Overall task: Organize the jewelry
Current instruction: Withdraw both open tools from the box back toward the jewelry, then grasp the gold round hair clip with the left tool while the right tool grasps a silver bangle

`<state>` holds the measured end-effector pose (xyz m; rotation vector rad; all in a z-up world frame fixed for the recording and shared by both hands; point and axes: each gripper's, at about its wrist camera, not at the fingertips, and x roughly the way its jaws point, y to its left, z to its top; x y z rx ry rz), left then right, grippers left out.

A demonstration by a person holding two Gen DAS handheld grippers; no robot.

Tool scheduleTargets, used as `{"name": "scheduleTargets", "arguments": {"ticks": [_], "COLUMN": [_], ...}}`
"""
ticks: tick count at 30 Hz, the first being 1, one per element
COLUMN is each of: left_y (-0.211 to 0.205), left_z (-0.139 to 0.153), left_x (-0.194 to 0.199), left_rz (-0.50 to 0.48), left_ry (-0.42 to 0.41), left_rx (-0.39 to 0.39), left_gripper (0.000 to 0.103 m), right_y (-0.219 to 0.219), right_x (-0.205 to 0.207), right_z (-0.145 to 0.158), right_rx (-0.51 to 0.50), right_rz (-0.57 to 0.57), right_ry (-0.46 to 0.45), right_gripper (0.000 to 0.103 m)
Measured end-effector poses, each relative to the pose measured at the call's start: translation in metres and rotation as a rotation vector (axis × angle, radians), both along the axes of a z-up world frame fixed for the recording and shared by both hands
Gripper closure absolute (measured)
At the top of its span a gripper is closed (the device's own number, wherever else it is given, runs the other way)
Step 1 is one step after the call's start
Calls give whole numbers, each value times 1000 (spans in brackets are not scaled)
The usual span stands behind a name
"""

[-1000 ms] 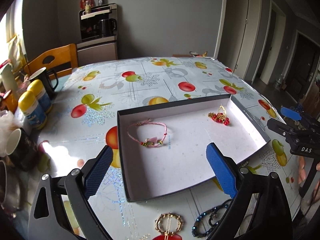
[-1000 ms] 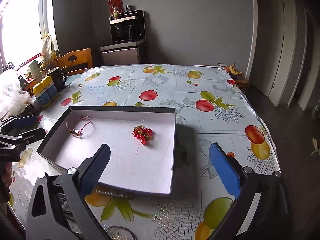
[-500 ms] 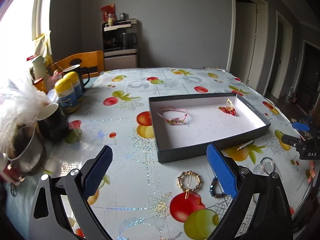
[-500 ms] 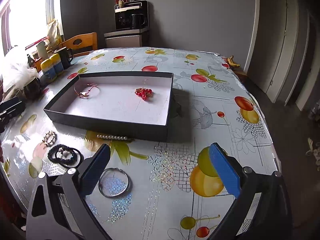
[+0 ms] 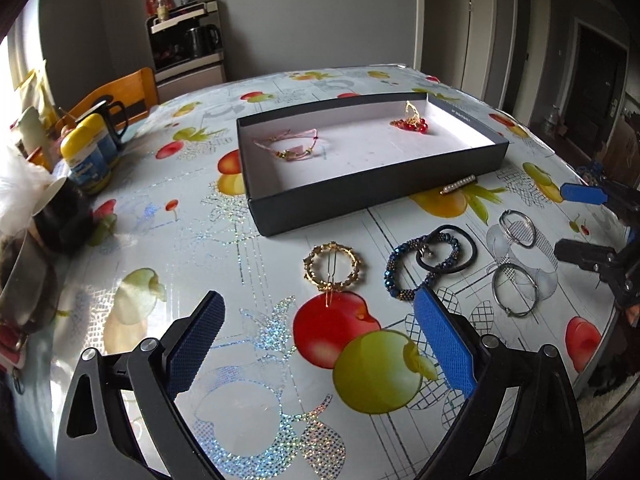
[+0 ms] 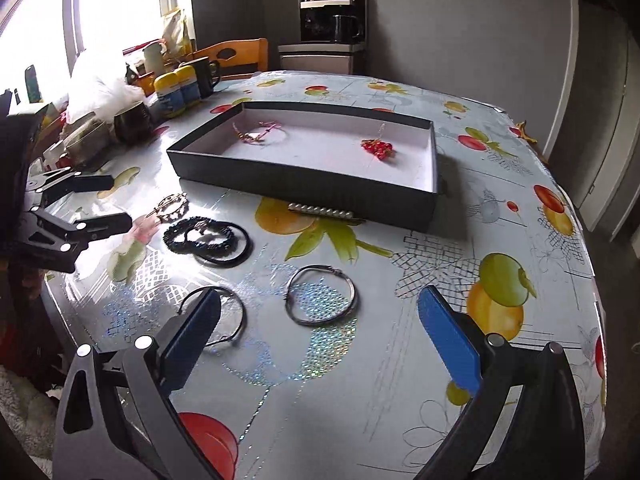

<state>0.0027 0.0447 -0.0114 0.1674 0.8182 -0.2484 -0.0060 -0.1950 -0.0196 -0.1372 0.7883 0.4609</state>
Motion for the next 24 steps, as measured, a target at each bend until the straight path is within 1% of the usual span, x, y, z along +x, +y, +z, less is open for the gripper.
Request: {"name": "scheduleTargets", "arguments": {"ticks": [3, 6, 9, 11, 15, 17, 19, 20, 21, 23, 24], "left_y": [3, 3, 5, 4, -6, -7, -9, -11, -12, -14, -14], "left_z": [-3, -5, -6, -7, -12, -14, -16, -17, -18, -20, -21], "left_x": [11, 23, 31, 34, 41, 44, 46, 47, 47, 48, 50], "left_rz": [14, 44, 62, 61, 40, 35, 32, 26, 20, 6, 2], "left_ry": [15, 27, 31, 29, 27, 38, 44, 45, 44, 55, 66], "left_rx": [-22, -2, -27, -28, 17, 6, 0, 2, 2, -4, -10], "left_gripper": [6, 6, 6, 6, 7, 8, 9, 9, 10, 19, 28], "right_y": [11, 16, 18, 21, 30, 35, 39, 40, 41, 44, 44], "right_x": [-4, -5, -7, -8, -12, -13, -14, -14, -14, -13, -13], "right_z": [-5, -8, -9, -8, -9, -10, -11, -12, -13, -14, -14], "right_rx": [-5, 9, 25, 23, 10, 6, 0, 2, 6, 7, 9], "right_rz": [41, 57, 66, 80, 111, 126, 133, 136, 139, 142, 143], "right_ry": [20, 41, 59, 54, 52, 46, 46, 52, 58, 64, 68], "right_gripper": [6, 6, 6, 6, 6, 12, 15, 15, 15, 19, 20]}}
